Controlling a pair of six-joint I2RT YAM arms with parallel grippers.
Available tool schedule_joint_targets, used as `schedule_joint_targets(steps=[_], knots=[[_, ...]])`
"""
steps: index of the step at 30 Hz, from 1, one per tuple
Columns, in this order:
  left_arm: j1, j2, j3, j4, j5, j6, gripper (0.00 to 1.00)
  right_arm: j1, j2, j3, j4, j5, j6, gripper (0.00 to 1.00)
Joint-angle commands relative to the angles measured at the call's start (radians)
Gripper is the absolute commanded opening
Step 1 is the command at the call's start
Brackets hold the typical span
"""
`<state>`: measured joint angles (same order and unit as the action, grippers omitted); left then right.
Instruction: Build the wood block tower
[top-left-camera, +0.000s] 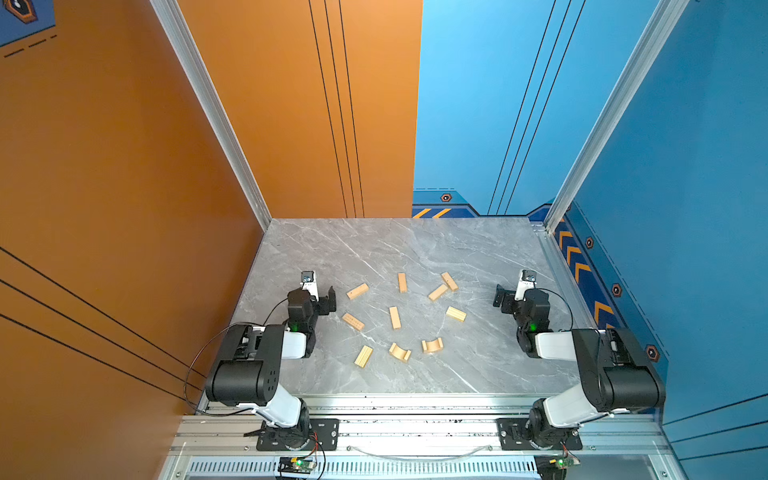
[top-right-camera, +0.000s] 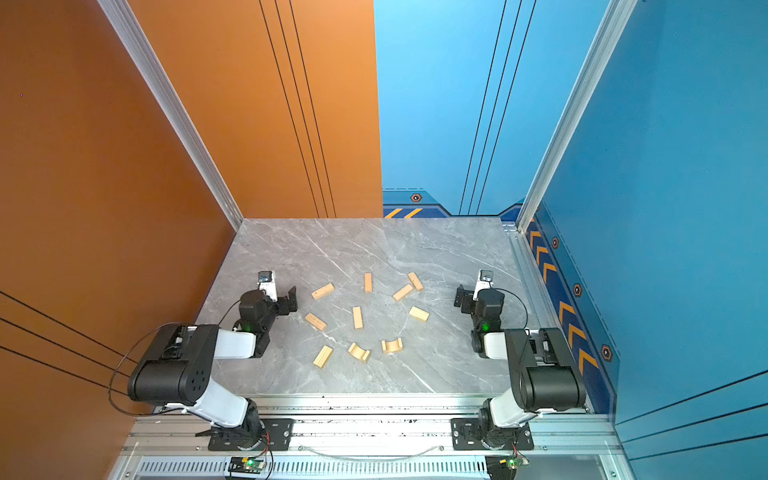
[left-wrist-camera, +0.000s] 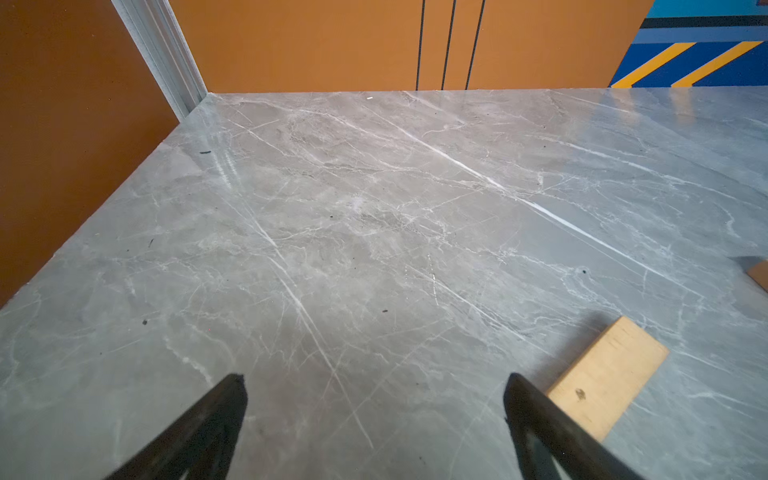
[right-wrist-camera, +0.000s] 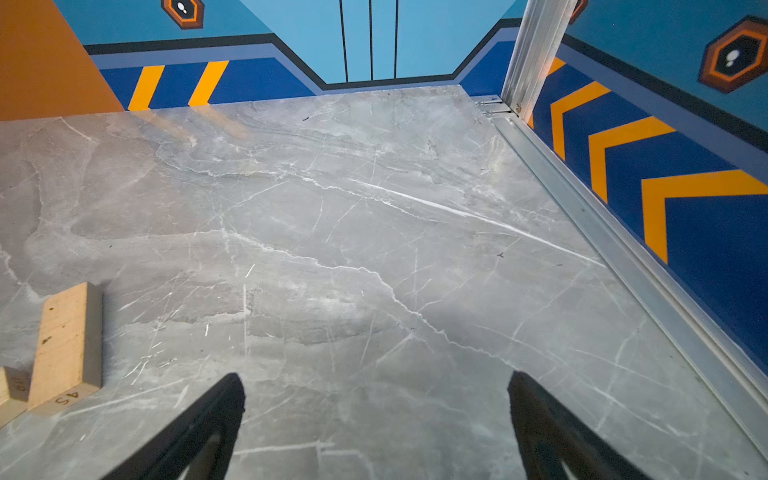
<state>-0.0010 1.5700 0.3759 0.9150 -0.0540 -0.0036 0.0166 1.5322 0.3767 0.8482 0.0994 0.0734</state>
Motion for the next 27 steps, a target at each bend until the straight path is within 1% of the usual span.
schedule_joint_targets(steps=[1, 15, 18, 19, 21, 22, 23, 24, 26, 27], knots=[[-0.001, -0.007, 0.012, -0.011, 0.007, 0.008, 0.98, -0.002, -0.002, 0.021, -0.015, -0.013, -0.018, 1.0], [-0.001, -0.011, 0.011, -0.01, 0.009, 0.01, 0.98, 0.007, -0.003, 0.019, -0.013, 0.001, -0.022, 1.0], [-0.002, -0.049, 0.049, -0.109, 0.004, 0.012, 0.98, 0.038, -0.015, 0.02, -0.015, 0.102, -0.025, 1.0], [-0.002, -0.074, 0.059, -0.15, 0.0, 0.01, 0.98, 0.043, -0.029, 0.022, -0.042, 0.125, -0.022, 1.0], [-0.002, -0.117, 0.08, -0.221, 0.003, 0.011, 0.98, 0.057, -0.039, 0.014, -0.019, 0.194, -0.014, 1.0], [-0.005, -0.141, 0.091, -0.26, -0.001, 0.012, 0.98, 0.074, -0.057, 0.023, -0.043, 0.25, -0.014, 1.0], [-0.014, -0.168, 0.104, -0.302, -0.013, 0.019, 0.98, 0.098, -0.088, 0.06, -0.128, 0.308, -0.021, 1.0], [-0.023, -0.191, 0.118, -0.344, -0.025, 0.02, 0.98, 0.111, -0.119, 0.114, -0.25, 0.323, -0.026, 1.0], [-0.048, -0.24, 0.156, -0.422, -0.056, 0.006, 0.98, 0.119, -0.153, 0.245, -0.487, 0.306, -0.013, 1.0], [-0.059, -0.258, 0.17, -0.444, -0.059, -0.003, 0.98, 0.122, -0.159, 0.294, -0.56, 0.305, 0.005, 1.0]])
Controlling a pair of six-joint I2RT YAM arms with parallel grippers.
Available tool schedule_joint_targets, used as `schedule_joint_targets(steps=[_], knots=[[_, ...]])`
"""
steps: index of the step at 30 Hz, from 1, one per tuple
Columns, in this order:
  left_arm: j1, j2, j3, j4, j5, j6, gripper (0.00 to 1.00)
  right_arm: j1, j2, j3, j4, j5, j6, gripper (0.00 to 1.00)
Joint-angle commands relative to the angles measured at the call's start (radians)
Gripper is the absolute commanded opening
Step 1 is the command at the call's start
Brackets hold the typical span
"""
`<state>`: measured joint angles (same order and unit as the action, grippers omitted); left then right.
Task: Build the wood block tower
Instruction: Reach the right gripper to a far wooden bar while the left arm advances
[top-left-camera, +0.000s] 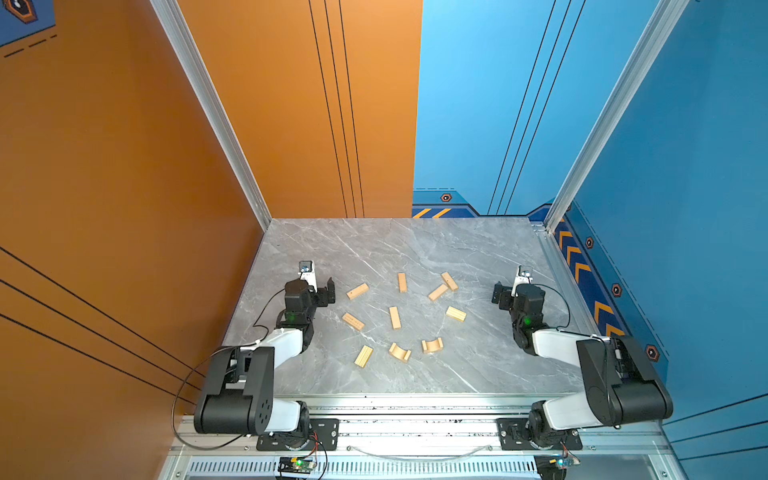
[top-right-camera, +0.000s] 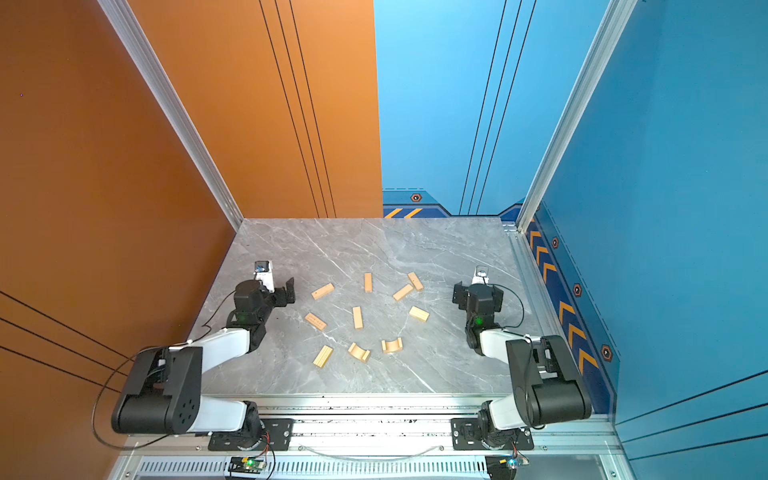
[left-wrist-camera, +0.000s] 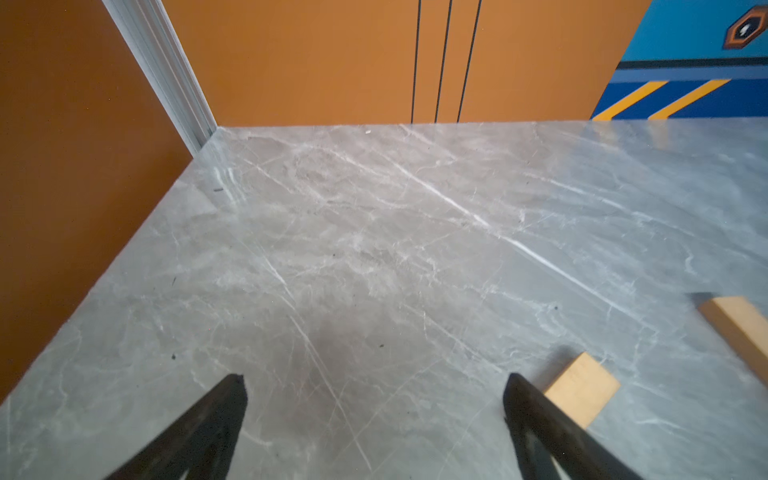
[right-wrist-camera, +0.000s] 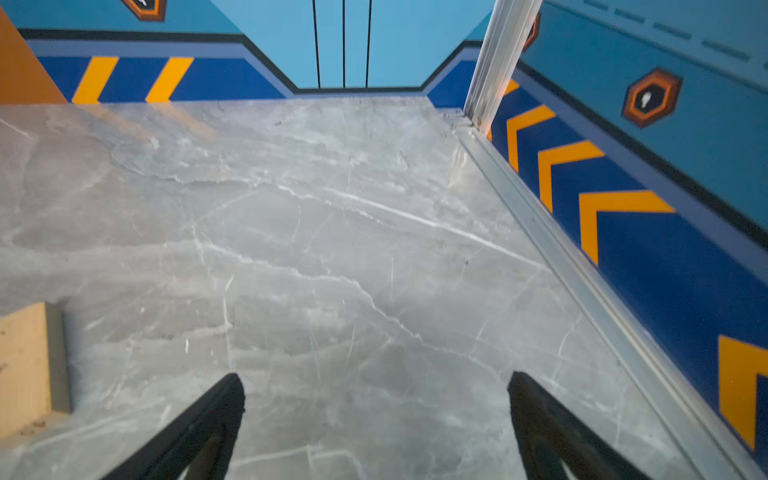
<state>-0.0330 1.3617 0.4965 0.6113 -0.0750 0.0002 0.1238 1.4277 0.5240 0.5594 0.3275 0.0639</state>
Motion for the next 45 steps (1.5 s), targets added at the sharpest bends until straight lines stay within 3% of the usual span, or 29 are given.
schedule_joint_targets(steps=[1, 4, 5, 6, 7, 10, 14, 18, 22, 27, 30, 35, 45], knots=[[-0.044, -0.067, 0.071, -0.17, -0.045, -0.013, 0.98, 0.019, -0.064, 0.197, -0.345, 0.076, 0.033, 1.0], [-0.103, -0.102, 0.154, -0.293, -0.073, -0.03, 0.98, 0.059, -0.092, 0.299, -0.485, 0.181, 0.159, 1.0], [-0.129, -0.108, 0.182, -0.329, -0.075, -0.028, 0.98, 0.062, -0.096, 0.332, -0.546, 0.18, 0.214, 1.0], [-0.164, -0.109, 0.208, -0.362, -0.105, -0.033, 0.98, 0.054, -0.092, 0.372, -0.611, 0.091, 0.241, 1.0], [-0.203, -0.108, 0.231, -0.4, -0.137, -0.043, 0.98, 0.053, -0.08, 0.416, -0.666, 0.013, 0.245, 1.0], [-0.322, -0.098, 0.299, -0.501, -0.194, -0.065, 0.98, 0.1, -0.023, 0.548, -0.834, -0.022, 0.248, 1.0], [-0.465, -0.082, 0.393, -0.66, -0.305, -0.118, 0.98, 0.187, 0.067, 0.661, -0.945, 0.017, 0.241, 1.0], [-0.601, -0.106, 0.445, -0.833, -0.405, -0.206, 0.98, 0.237, 0.182, 0.776, -1.054, -0.024, 0.278, 1.0], [-0.686, -0.157, 0.43, -0.874, -0.44, -0.269, 0.98, 0.279, 0.302, 0.867, -1.129, 0.008, 0.269, 0.95], [-0.699, -0.191, 0.418, -0.904, -0.414, -0.309, 0.98, 0.277, 0.418, 0.944, -1.159, -0.079, 0.27, 0.73], [-0.697, -0.186, 0.423, -0.917, -0.412, -0.302, 0.98, 0.278, 0.483, 0.993, -1.171, -0.127, 0.277, 0.67], [-0.693, -0.146, 0.438, -0.923, -0.378, -0.27, 0.98, 0.286, 0.581, 1.075, -1.187, -0.155, 0.275, 0.62], [-0.652, -0.059, 0.485, -0.93, -0.322, -0.237, 0.98, 0.286, 0.727, 1.165, -1.209, -0.192, 0.275, 0.65]])
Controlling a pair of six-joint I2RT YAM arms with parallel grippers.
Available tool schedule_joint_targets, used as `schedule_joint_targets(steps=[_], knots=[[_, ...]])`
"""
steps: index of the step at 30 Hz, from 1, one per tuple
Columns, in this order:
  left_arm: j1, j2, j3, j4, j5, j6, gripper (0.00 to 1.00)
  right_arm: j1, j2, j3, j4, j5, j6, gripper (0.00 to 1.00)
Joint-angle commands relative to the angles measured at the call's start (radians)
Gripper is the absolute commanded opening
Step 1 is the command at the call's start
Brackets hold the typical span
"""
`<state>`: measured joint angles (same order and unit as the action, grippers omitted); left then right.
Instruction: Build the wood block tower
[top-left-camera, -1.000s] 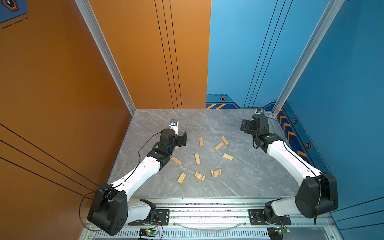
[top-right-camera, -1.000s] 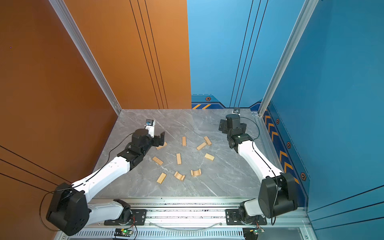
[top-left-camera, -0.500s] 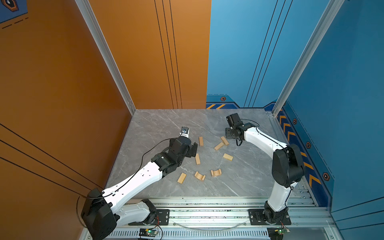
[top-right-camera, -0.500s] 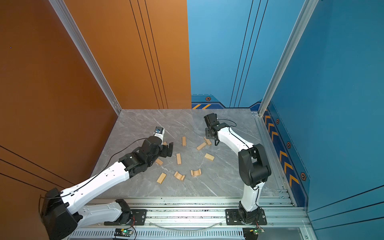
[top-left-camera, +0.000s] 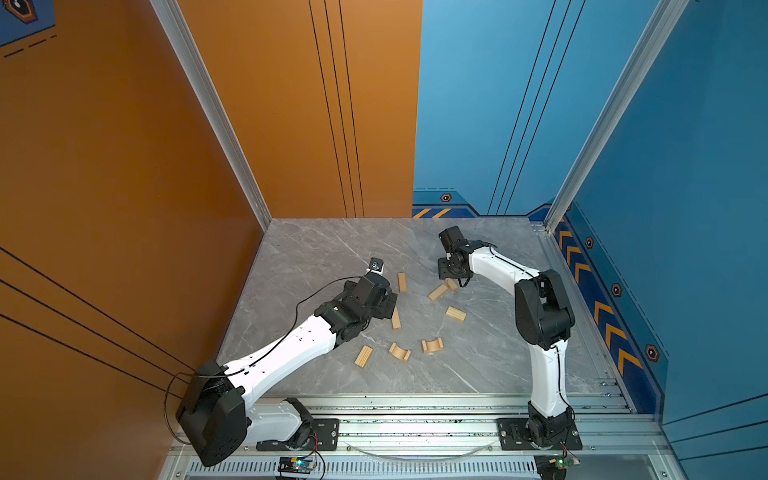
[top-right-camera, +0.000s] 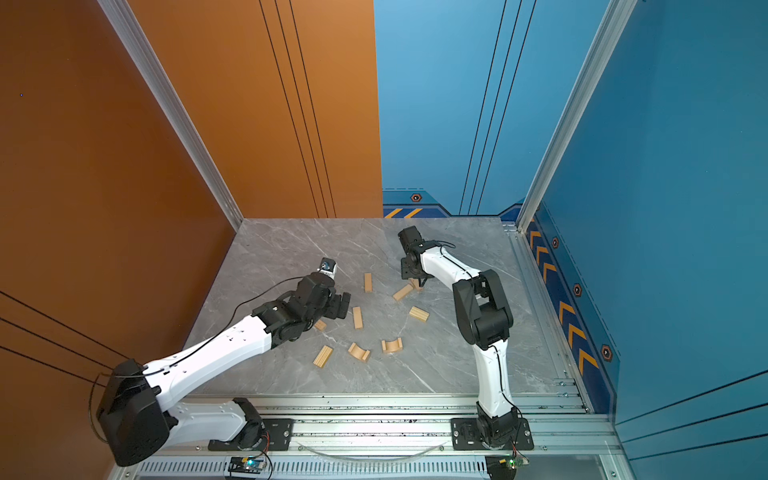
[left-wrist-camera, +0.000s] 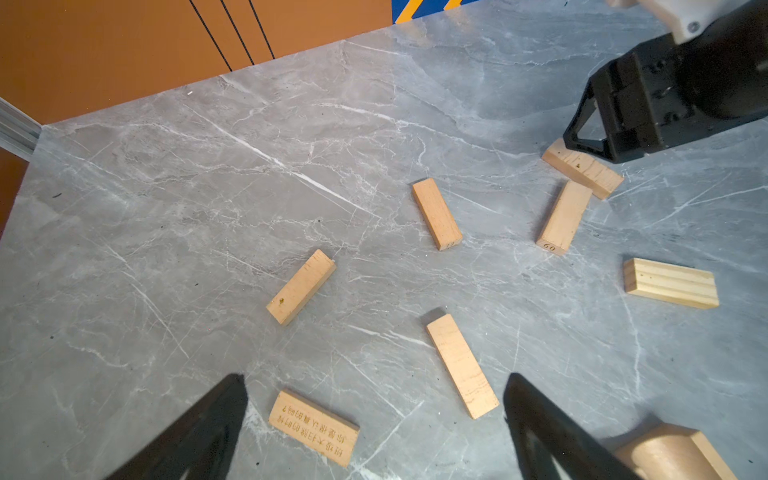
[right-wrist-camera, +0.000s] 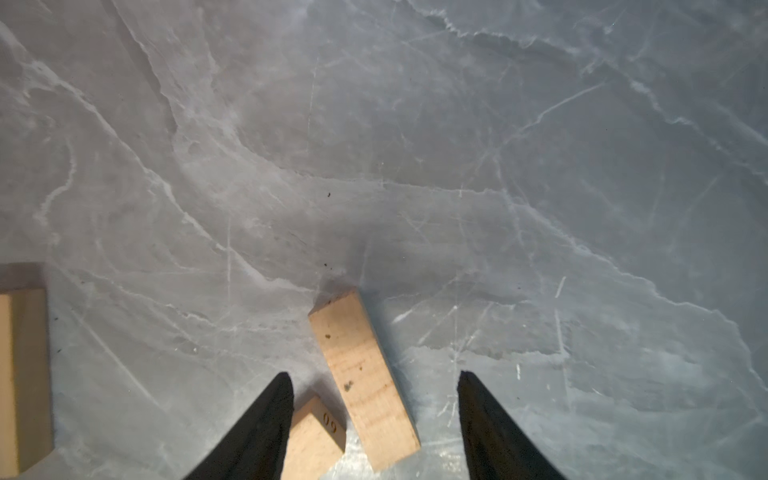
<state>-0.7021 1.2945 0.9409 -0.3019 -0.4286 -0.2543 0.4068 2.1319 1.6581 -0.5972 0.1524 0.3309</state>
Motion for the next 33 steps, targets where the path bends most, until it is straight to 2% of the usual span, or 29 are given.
schedule_joint_targets(steps=[1, 5, 13, 33], knots=[[0.021, 0.014, 0.045, -0.017, 0.04, 0.019, 0.98, 0.0, 0.029, 0.034, -0.053, -0.022, 0.006, 0.66], [0.032, 0.026, 0.053, -0.011, 0.054, 0.026, 0.98, -0.017, 0.052, 0.037, -0.052, -0.058, 0.008, 0.63], [0.041, 0.009, 0.05, -0.016, 0.025, 0.048, 0.98, -0.038, 0.071, 0.032, -0.059, -0.076, 0.001, 0.49], [0.038, -0.03, 0.041, -0.037, 0.056, 0.013, 0.98, -0.08, 0.042, -0.008, -0.065, -0.121, 0.022, 0.2]])
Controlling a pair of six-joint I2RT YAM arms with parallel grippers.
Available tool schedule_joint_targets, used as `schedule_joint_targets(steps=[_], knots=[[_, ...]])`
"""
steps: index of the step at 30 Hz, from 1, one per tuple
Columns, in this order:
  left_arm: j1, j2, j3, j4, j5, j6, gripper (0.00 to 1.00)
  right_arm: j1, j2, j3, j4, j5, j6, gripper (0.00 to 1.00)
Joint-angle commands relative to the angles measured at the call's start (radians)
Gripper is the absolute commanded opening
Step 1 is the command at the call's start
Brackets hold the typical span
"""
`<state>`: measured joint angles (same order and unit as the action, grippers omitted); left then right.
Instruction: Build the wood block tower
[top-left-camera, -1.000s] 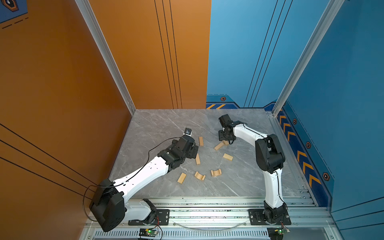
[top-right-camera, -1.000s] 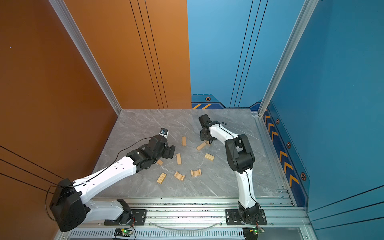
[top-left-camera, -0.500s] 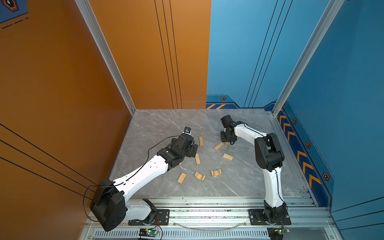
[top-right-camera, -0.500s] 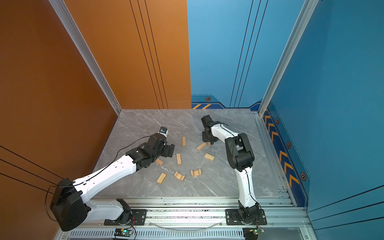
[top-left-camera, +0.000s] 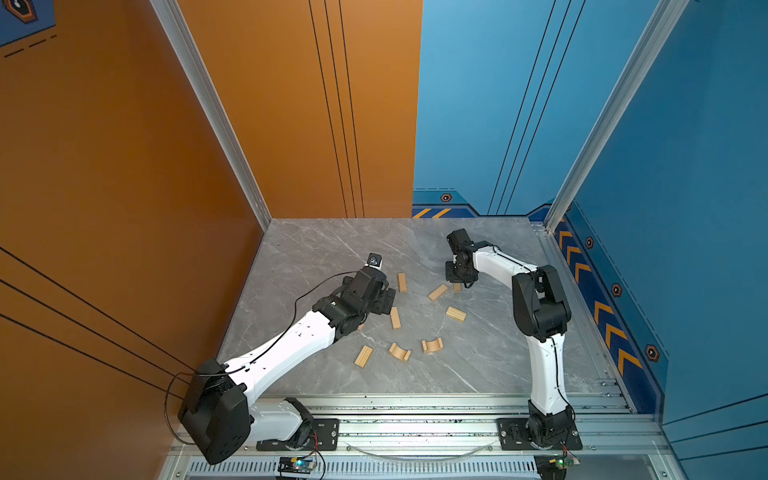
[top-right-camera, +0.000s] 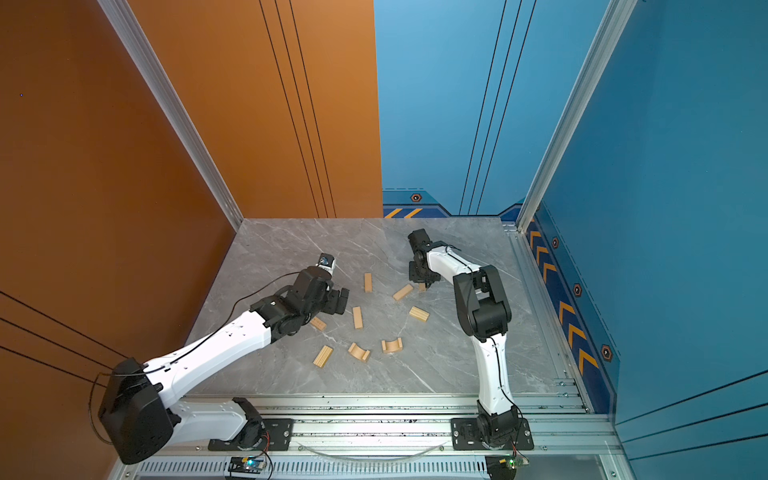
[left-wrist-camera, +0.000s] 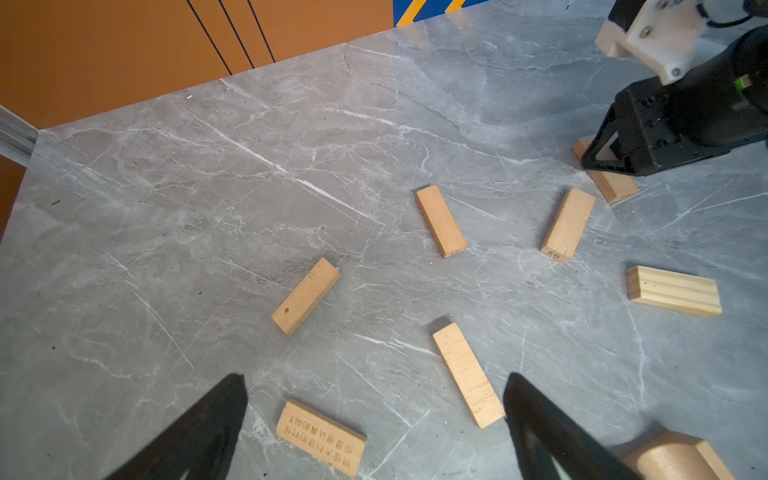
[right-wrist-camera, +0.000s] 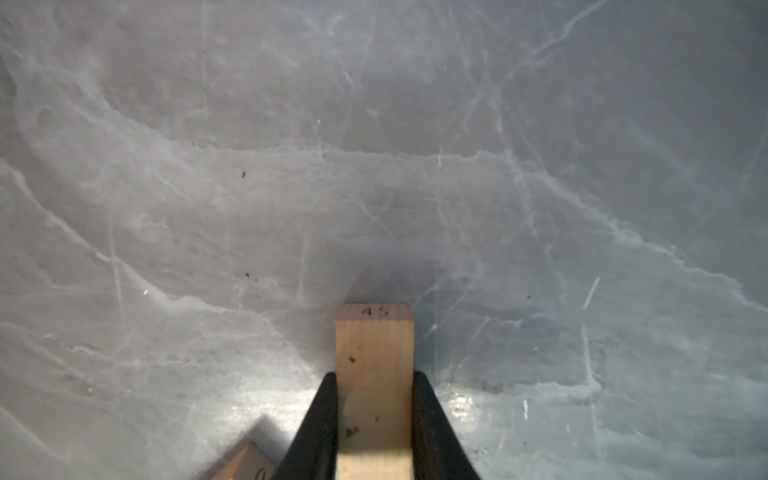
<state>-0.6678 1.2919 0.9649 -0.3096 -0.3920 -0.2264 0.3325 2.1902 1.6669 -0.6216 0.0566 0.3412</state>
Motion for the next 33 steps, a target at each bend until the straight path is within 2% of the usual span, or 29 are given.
schedule_joint_targets(steps=[1, 13, 33], knots=[[0.004, -0.032, 0.017, -0.033, 0.018, -0.015, 0.98, -0.006, -0.02, -0.018, -0.041, -0.028, 0.013, 0.2], [0.005, -0.117, -0.001, -0.084, -0.021, -0.035, 0.98, 0.001, 0.013, 0.049, -0.043, -0.091, 0.029, 0.19], [0.016, -0.131, -0.008, -0.082, -0.009, -0.044, 0.98, 0.064, 0.19, 0.364, -0.129, -0.113, 0.056, 0.19]])
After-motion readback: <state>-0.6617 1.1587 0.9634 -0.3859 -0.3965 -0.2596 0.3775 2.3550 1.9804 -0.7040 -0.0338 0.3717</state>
